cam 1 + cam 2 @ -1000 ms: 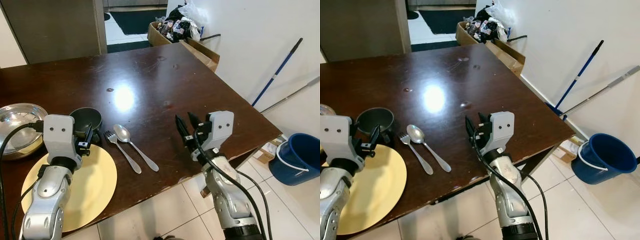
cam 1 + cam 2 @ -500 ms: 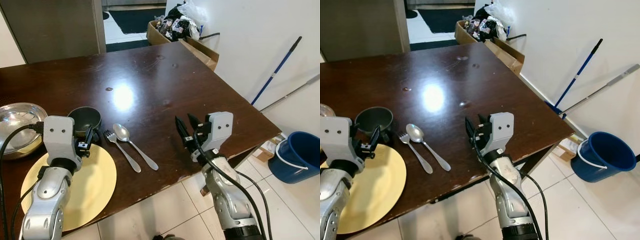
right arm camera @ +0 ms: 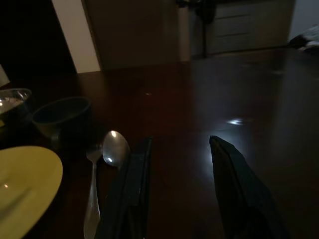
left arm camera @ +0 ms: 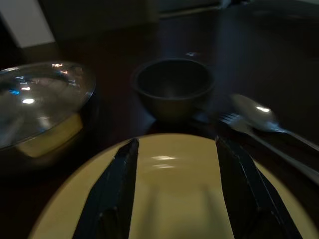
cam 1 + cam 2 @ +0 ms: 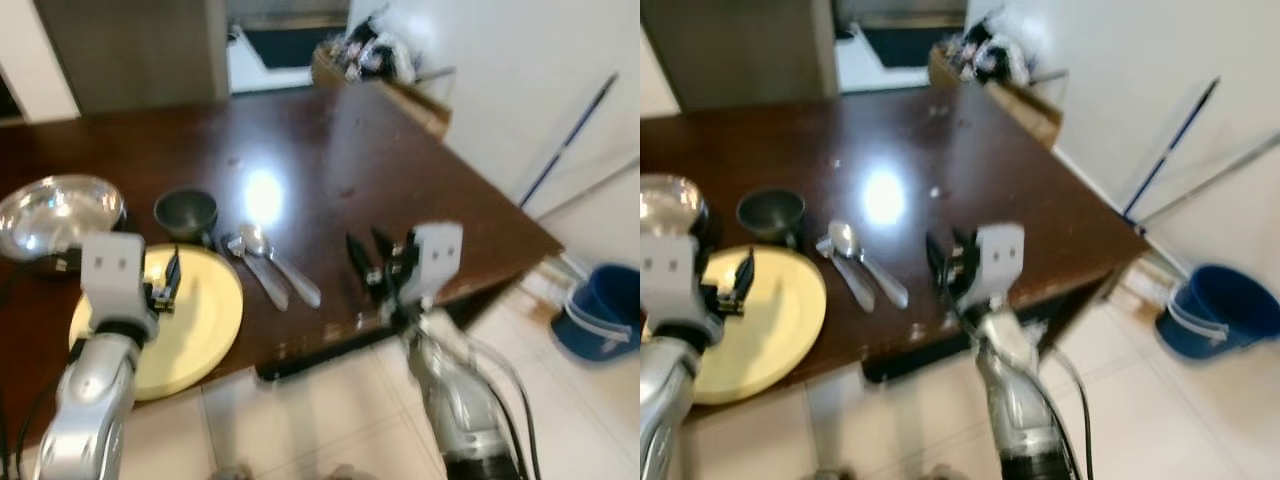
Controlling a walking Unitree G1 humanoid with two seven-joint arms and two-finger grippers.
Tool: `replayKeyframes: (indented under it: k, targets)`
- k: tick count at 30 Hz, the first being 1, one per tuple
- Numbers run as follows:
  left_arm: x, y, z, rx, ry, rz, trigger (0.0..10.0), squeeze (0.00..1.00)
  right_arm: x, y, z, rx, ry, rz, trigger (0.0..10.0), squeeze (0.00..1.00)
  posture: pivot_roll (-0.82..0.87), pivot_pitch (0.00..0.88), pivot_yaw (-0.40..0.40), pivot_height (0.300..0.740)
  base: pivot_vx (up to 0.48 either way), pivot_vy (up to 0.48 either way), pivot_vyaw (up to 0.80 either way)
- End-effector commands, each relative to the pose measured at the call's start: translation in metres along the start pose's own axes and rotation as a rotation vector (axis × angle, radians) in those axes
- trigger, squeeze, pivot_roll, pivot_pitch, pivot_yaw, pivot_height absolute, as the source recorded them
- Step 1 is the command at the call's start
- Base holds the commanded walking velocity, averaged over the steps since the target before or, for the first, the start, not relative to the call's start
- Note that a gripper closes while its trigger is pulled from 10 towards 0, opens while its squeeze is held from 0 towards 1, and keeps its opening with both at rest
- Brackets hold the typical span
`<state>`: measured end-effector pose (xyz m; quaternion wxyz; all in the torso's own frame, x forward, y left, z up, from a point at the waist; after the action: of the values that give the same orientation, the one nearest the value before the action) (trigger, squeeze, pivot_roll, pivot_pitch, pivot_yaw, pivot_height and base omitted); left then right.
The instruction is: Setting the table
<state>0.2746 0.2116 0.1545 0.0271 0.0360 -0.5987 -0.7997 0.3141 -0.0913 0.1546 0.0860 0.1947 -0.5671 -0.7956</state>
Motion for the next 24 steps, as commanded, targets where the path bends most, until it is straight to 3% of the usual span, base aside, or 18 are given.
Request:
replayKeyframes:
  k: [1, 12, 24]
  targets:
    - [0.0006, -0.0005, -0.0013, -0.003, -0.006, 0.007, 10.0, 0.00, 0.0035, -0.0040, -0.0036, -0.008, -0.019, 0.015, 10.0, 0.00, -0.01, 0.027, -0.029, 0.740, -0.371, 0.000, 0.00]
    - [0.0004, -0.0002, -0.0011, -0.002, -0.007, 0.007, 10.0, 0.00, 0.0031, -0.0046, -0.0030, -0.012, -0.017, 0.017, 10.0, 0.00, -0.01, 0.026, -0.026, 0.740, -0.370, 0.000, 0.00]
    - [0.0008, -0.0001, -0.0011, -0.002, -0.008, 0.010, 10.0, 0.00, 0.0028, -0.0043, -0.0020, -0.028, -0.016, 0.015, 10.0, 0.00, -0.01, 0.028, -0.025, 0.740, -0.371, 0.000, 0.63]
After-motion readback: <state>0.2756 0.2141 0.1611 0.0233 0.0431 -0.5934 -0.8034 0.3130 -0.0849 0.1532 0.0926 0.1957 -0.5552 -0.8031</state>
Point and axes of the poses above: a point about 5 cm out from each wrist's last joint towards the gripper, its own x axis pointing back from the gripper into the wrist, its own y axis along the axis of the wrist's last joint, z = x × y, the point moved 2 cm from there along -x, pointing out of the wrist towards the gripper, and after that the axes turned 10 degrees about -x, right-handed, at the moved point
